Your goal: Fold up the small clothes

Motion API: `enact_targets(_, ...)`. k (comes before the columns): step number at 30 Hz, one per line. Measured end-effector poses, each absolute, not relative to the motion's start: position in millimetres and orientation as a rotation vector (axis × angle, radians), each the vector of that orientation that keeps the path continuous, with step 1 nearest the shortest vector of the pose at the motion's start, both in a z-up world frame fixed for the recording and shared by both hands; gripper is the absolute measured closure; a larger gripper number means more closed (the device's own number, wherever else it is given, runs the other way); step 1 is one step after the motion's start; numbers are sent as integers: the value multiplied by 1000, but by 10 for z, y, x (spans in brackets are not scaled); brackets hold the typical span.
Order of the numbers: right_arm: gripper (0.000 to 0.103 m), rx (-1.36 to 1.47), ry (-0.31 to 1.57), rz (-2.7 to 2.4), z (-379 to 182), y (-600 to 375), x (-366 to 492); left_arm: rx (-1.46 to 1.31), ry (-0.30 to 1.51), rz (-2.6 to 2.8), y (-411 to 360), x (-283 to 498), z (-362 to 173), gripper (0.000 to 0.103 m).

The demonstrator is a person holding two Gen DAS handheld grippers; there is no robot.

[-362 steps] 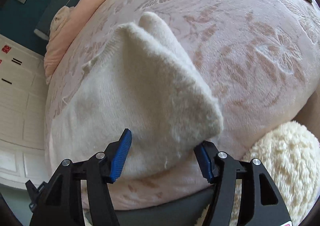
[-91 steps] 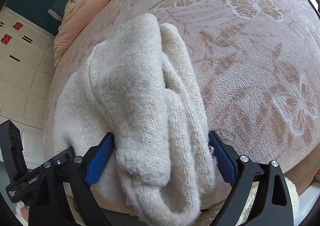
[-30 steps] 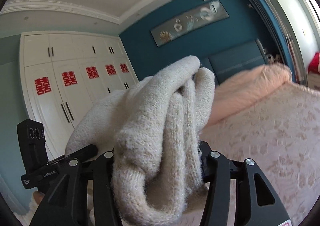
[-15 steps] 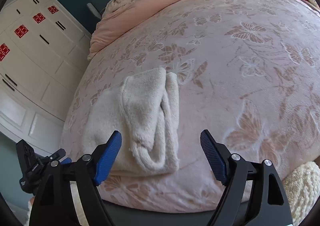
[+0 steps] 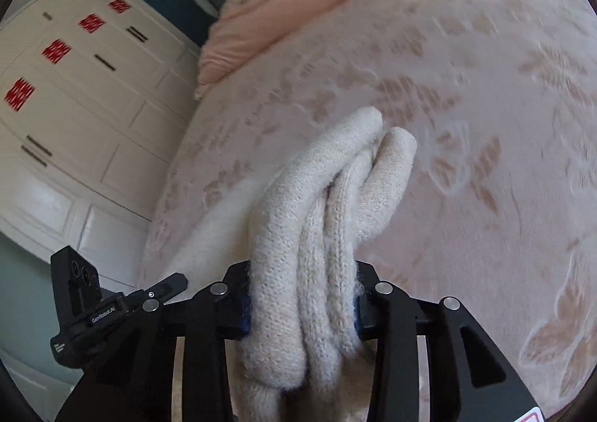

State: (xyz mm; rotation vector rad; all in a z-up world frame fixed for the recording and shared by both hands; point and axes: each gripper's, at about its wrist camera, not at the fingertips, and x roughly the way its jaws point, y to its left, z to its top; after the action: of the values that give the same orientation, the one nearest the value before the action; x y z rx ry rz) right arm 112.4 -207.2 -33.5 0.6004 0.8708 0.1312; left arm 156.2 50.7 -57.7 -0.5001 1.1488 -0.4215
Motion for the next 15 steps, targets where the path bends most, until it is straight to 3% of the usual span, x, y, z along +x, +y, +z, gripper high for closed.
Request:
enact_targets(3, 66, 556, 776, 158, 1, -2089, 1099, -468, 1019, -463, 534, 1605, -123, 59)
enact_targets(5, 53, 575, 807, 118, -179, -2218, 1166, -451, 1011, -452, 525, 1681, -79, 54)
enact_targets(7, 48, 574, 931, 37, -655, -2370, 1311, -342, 1018, -387, 435, 1731, -245, 50)
enact_targets(9, 65, 554, 1083, -123, -1019, -2510, 1323, -205, 1117, -292, 317, 1809, -596, 50)
enact_targets(11, 67, 651, 971, -98, -873, -2594, 1088, -202, 1177, -262, 358, 1744, -821, 49)
enact_targets(15, 69, 492, 860, -26, -371, -2246, 851, -192, 1141, -216, 513, 1512, -748, 50)
